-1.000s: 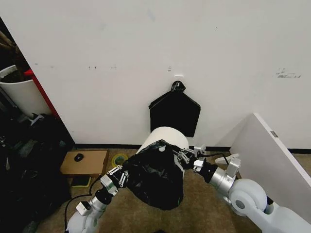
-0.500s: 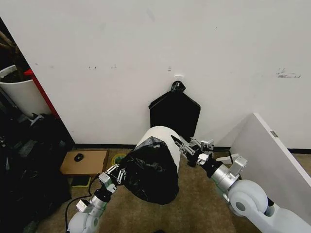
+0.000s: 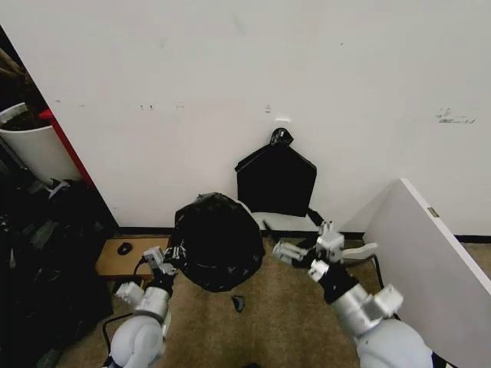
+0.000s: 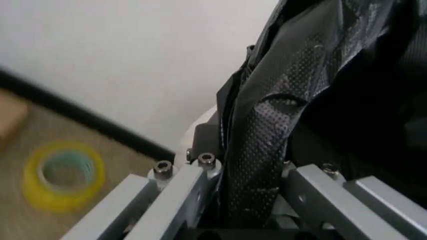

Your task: Place the garbage bag over the trash bin.

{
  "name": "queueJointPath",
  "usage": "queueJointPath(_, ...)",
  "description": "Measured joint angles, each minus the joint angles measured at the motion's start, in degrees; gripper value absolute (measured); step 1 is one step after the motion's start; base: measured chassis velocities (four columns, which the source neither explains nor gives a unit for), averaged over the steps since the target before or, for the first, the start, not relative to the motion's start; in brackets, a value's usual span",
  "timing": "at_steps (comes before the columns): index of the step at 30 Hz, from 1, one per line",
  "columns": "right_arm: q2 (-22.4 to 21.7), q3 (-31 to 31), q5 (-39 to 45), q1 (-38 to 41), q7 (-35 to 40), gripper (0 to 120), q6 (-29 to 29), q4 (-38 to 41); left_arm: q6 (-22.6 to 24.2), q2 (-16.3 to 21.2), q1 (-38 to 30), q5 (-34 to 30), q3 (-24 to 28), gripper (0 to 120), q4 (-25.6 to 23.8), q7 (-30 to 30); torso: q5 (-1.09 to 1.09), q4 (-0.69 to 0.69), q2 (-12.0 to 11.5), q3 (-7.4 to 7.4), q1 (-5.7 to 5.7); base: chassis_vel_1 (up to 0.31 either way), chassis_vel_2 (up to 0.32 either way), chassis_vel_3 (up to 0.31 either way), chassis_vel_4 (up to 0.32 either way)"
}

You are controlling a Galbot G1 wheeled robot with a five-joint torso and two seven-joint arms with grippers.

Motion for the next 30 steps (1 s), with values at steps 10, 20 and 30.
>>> queueJointPath(10, 0.8, 0.7, -3.9, 0.0, -8.5, 100, 6.6, -8.4, 21.4, -2.9, -2.3, -22.8, -6.8, 0, -4.1, -16.0, 0.0, 0.02, 0.0, 0.01, 0.0, 0.0, 0.0, 0.0, 0.0)
queueJointPath(20, 2.0, 5.4, -22.2, 0.9, -15.7, 100, 12.7, -16.4, 28.9, -4.3, -3.3, -31.1, -13.5, 0, -5.6, -21.2, 0.01, 0.01, 0.0, 0.01, 0.0, 0.0, 0.0, 0.0, 0.0)
queueJointPath(30, 3.7, 5.0, -29.2, 1.9, -13.7, 90, 9.7, -18.0, 32.7, -4.6, -2.8, -32.2, -14.6, 0, -7.4, -21.8, 0.0, 0.0, 0.0, 0.01, 0.0, 0.0, 0.0, 0.0, 0.0)
